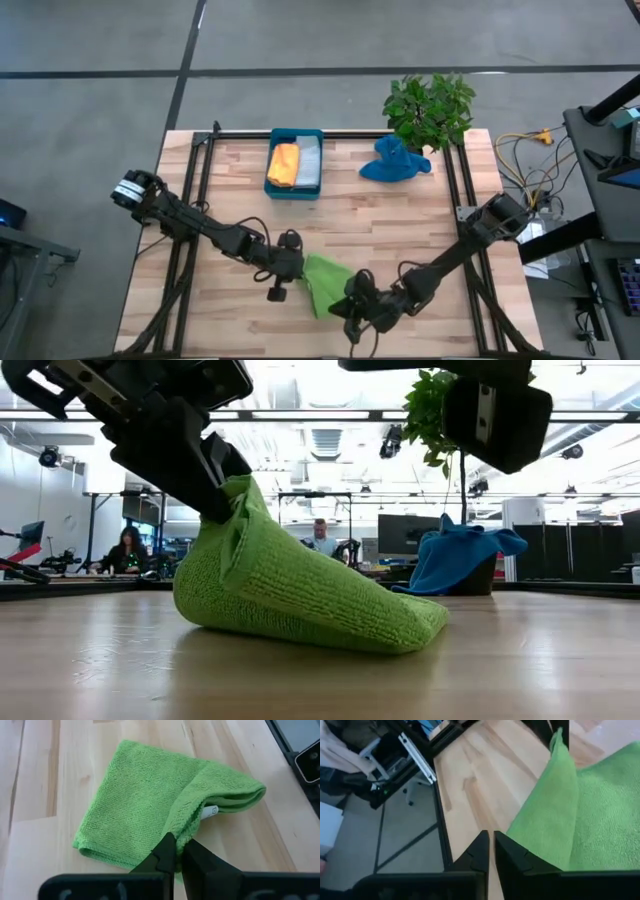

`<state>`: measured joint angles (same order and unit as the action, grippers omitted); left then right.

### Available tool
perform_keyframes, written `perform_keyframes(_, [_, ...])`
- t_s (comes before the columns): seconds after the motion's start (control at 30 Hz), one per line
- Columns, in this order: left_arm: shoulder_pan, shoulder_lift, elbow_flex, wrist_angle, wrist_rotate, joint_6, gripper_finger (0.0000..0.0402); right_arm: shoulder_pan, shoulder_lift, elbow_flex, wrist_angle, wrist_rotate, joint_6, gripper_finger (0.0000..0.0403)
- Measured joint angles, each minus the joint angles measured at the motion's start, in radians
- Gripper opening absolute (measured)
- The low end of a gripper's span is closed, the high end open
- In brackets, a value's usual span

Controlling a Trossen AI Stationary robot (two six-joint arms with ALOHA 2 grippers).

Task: Fold microfiber towels
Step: Fold the green microfiber cloth

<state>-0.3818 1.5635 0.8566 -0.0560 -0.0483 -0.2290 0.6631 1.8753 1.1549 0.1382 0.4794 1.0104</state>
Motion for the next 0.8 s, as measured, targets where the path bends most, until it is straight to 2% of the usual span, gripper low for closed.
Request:
perform_keyframes(0.17, [0.015,0.000,0.000,0.000,0.014,-0.054,0.0000,0.019,0.001,0.000,-0.012,0.009,-0.023,0.0069])
perform_keyframes(0.43, [0.017,0.001,0.000,0.000,0.020,-0.054,0.0000,0.023,0.025,0.025,-0.039,0.051,-0.133,0.0184])
perform_keyframes(0.53, [0.021,0.001,0.000,-0.002,0.021,-0.054,0.0000,0.024,0.093,0.135,-0.131,0.050,-0.221,0.0211])
perform_keyframes(0.67, [0.025,0.001,0.000,-0.005,0.023,-0.054,0.0000,0.024,0.229,0.378,-0.460,0.077,-0.240,0.0218])
perform_keyframes(0.8, [0.030,0.001,0.000,-0.005,0.028,-0.054,0.0000,0.024,0.372,0.625,-0.751,0.162,-0.198,0.0219])
